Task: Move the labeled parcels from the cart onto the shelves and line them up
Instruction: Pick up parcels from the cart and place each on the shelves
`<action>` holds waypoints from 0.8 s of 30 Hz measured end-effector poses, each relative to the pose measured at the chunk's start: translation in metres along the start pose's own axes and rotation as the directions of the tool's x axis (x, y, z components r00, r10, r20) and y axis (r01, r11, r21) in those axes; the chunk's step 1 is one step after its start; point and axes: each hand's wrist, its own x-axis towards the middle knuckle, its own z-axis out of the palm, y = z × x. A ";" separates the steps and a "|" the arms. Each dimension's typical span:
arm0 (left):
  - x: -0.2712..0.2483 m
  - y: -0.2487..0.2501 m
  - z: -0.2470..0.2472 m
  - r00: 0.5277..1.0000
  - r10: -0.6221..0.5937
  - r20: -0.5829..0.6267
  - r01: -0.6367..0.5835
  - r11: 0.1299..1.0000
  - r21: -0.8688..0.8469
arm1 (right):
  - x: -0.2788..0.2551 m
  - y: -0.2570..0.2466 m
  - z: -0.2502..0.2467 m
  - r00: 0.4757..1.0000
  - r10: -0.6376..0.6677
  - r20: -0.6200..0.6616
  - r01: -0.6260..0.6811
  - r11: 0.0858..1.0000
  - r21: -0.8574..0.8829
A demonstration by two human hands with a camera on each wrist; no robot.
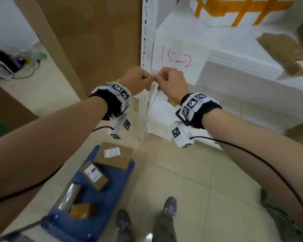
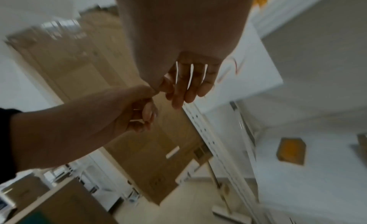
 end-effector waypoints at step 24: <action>-0.203 -0.408 0.331 0.508 -0.813 0.283 0.858 0.505 -0.092 | -0.129 0.274 0.434 0.703 0.438 0.560 -0.540 0.841 0.020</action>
